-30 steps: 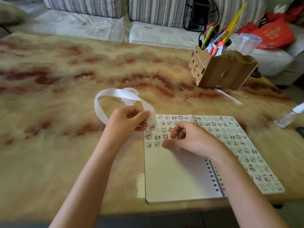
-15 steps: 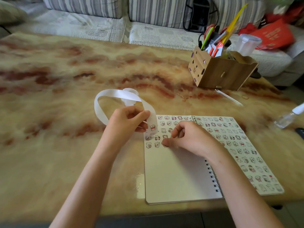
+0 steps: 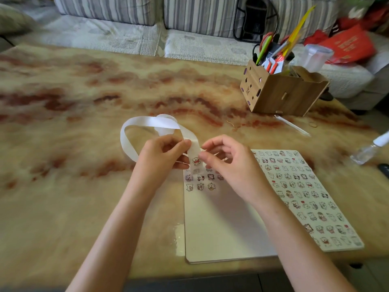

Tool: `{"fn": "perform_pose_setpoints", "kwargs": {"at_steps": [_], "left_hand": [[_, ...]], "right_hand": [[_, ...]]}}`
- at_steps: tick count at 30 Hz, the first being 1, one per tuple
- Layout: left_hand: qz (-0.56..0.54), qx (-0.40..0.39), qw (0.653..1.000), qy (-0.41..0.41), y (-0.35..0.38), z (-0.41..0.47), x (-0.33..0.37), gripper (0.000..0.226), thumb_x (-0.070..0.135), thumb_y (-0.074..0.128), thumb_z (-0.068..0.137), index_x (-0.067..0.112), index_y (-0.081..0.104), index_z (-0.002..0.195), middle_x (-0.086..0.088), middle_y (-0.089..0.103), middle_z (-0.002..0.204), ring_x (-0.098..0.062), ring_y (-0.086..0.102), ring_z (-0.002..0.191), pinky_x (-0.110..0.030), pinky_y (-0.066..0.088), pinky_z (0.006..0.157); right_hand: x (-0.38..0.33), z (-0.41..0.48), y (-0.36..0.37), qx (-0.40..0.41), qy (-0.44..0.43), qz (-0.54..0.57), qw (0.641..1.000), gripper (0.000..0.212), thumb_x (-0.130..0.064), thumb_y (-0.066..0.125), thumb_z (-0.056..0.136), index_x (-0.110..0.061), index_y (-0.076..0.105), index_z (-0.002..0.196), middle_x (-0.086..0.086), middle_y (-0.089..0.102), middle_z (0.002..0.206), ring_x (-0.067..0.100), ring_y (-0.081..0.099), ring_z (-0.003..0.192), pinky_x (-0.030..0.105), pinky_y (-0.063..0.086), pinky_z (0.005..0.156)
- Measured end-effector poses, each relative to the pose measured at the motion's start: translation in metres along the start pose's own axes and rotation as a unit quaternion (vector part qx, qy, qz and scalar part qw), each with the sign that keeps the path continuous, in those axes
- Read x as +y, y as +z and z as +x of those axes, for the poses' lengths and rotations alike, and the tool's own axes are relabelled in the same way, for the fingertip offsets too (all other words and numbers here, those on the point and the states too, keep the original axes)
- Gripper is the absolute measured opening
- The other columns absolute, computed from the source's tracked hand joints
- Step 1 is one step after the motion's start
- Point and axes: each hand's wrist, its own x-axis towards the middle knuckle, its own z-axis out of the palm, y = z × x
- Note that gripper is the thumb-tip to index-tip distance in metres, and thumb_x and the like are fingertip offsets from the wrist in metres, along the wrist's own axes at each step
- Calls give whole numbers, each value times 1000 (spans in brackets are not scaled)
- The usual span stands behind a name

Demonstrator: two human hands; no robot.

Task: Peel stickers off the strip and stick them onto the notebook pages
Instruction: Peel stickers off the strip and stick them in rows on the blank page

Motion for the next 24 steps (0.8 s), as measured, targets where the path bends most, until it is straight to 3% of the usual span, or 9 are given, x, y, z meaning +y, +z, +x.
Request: {"fn": "perform_pose_setpoints", "kwargs": {"at_steps": [3, 7, 11, 15, 24], "left_hand": [[-2, 7, 1000, 7, -2, 0, 1, 16, 16, 61, 91, 3, 69, 87, -15, 71, 81, -14, 68, 67, -21, 57, 62], [-13, 3, 1000, 3, -1, -1, 4, 21, 18, 58, 93, 0, 68, 88, -10, 70, 77, -7, 66, 60, -16, 53, 55], [-47, -32, 998, -16, 0, -2, 8, 33, 28, 50, 97, 4, 69, 84, -3, 69, 71, -9, 64, 61, -22, 56, 61], [-7, -50, 999, -2, 0, -3, 6, 15, 17, 62, 89, 5, 70, 84, 3, 69, 65, -6, 66, 64, -24, 59, 71], [-4, -51, 999, -2, 1, -3, 3, 12, 14, 66, 87, 5, 70, 81, -2, 70, 69, -7, 66, 66, -20, 57, 68]], "right_hand": [[1, -1, 6, 6, -18, -2, 1000, 17, -15, 75, 80, -20, 65, 92, -1, 70, 78, 11, 62, 66, 26, 47, 63], [3, 1, 7, 39, -39, 11, 998, 17, -10, 74, 80, -17, 64, 91, -3, 68, 75, 0, 54, 59, 19, 43, 57], [3, 2, 5, 55, -57, 19, 997, 13, -7, 72, 82, -16, 64, 88, -4, 67, 76, 4, 57, 61, 23, 46, 57], [3, 2, 4, 53, -59, 10, 997, 8, -8, 70, 84, -15, 68, 87, -4, 69, 77, 10, 60, 63, 31, 51, 62], [5, 1, 4, 53, -84, -42, 994, 9, -9, 69, 84, -18, 70, 85, -9, 68, 74, 6, 57, 62, 14, 42, 57]]}}
